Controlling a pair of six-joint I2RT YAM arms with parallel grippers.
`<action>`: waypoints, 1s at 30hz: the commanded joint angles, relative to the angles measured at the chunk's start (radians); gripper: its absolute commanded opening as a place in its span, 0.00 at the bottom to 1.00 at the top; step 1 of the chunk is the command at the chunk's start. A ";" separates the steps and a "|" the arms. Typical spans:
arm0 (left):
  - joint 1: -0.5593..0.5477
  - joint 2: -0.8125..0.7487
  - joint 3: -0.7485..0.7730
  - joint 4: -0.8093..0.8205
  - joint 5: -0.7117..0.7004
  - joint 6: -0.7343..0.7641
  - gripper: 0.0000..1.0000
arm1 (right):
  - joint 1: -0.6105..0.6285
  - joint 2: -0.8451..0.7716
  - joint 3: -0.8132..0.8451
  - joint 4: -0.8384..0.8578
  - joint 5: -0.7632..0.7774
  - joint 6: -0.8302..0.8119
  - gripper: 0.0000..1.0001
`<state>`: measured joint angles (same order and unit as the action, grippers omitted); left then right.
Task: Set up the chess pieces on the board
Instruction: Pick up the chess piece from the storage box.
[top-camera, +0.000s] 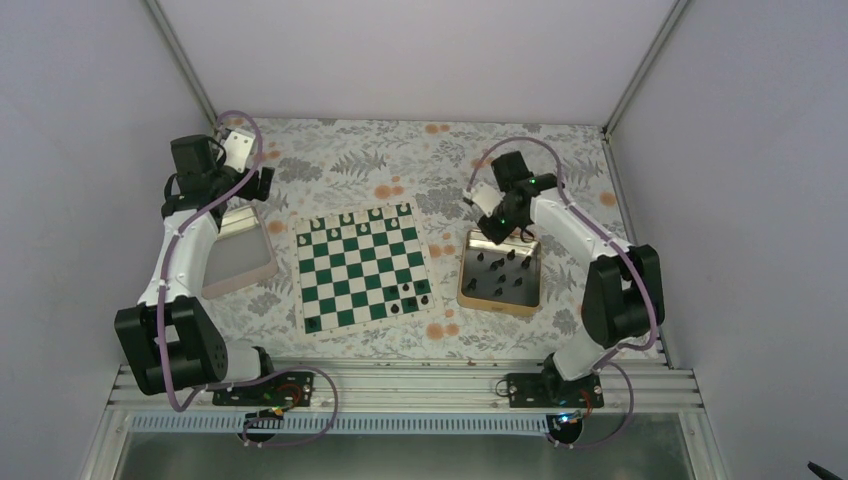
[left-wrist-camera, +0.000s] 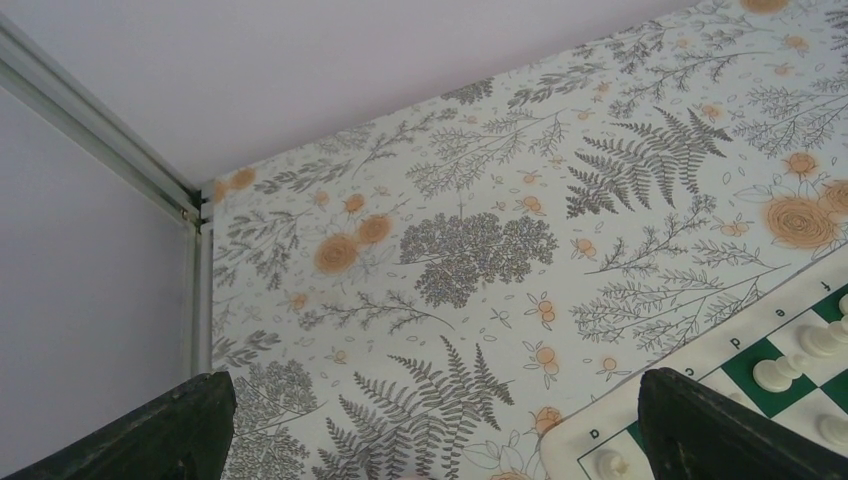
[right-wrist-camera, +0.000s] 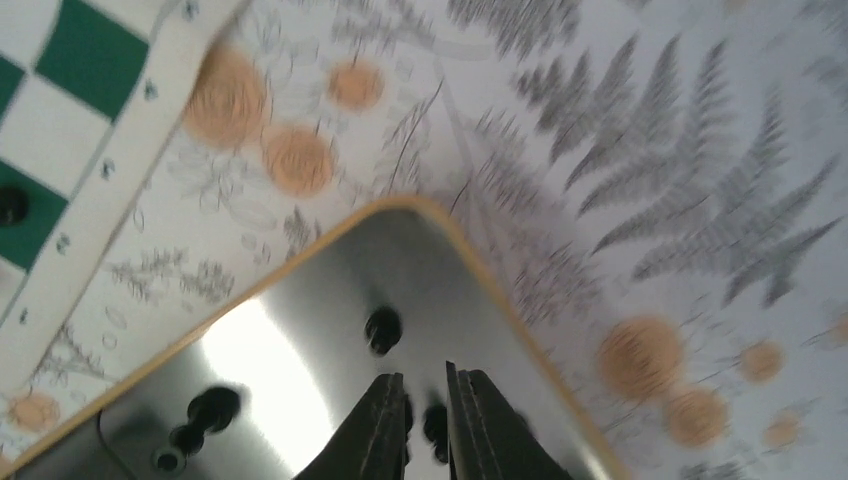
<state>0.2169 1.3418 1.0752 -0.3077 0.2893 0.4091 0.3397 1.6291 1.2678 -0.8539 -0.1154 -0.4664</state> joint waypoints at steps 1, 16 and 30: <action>0.006 0.002 -0.014 0.030 0.008 -0.013 1.00 | 0.003 -0.032 -0.097 -0.039 0.029 -0.022 0.17; 0.005 -0.032 -0.040 0.039 0.015 -0.012 1.00 | 0.004 -0.090 -0.229 -0.027 0.018 -0.199 0.30; 0.005 -0.030 -0.046 0.038 0.010 -0.009 1.00 | 0.005 -0.036 -0.246 0.043 0.065 -0.288 0.29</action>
<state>0.2169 1.3323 1.0412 -0.2848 0.2893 0.4065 0.3401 1.5684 1.0313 -0.8452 -0.0818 -0.7227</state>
